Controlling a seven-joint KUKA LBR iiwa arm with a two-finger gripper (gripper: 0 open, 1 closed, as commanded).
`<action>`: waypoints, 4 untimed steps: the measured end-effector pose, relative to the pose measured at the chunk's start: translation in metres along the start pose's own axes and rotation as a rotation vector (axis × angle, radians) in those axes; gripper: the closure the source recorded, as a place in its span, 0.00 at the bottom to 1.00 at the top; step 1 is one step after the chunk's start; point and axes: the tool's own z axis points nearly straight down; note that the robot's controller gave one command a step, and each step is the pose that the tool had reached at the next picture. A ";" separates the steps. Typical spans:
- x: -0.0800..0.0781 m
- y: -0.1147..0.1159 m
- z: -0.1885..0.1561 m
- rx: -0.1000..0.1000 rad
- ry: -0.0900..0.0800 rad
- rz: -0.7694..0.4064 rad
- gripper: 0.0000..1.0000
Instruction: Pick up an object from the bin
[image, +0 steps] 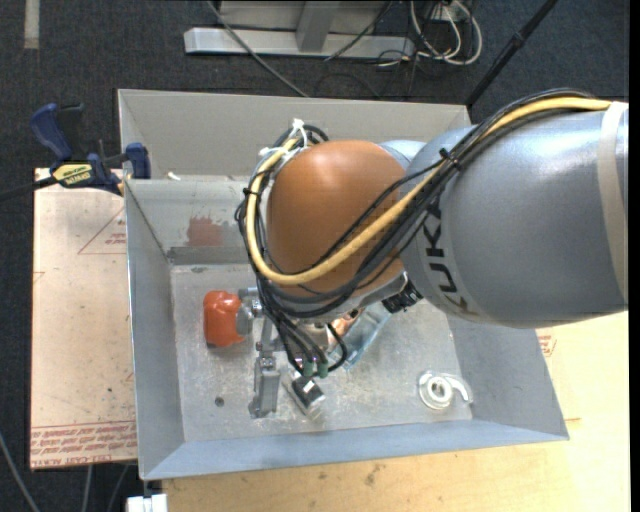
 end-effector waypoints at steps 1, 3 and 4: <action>-0.002 -0.001 -0.004 -0.002 -0.007 0.005 0.00; -0.086 -0.012 0.083 -0.002 -0.012 -0.174 0.00; -0.096 -0.009 0.085 -0.001 -0.012 -0.288 0.00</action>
Offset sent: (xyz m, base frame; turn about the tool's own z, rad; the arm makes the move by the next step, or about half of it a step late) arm 0.0977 -0.0115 -0.1728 -0.2751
